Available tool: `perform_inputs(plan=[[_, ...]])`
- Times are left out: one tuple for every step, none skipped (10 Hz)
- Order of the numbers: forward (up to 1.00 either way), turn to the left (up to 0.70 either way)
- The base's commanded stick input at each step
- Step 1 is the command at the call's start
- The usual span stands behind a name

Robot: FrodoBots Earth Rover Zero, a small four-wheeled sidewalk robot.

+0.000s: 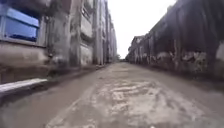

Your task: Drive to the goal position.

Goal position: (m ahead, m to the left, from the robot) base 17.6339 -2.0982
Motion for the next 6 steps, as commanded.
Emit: perform_inputs(plan=[[0.50,0.00],[0.50,0.00],[0.50,0.00],[0.50,0.00],[0.50,0.00],[0.50,0.00]])
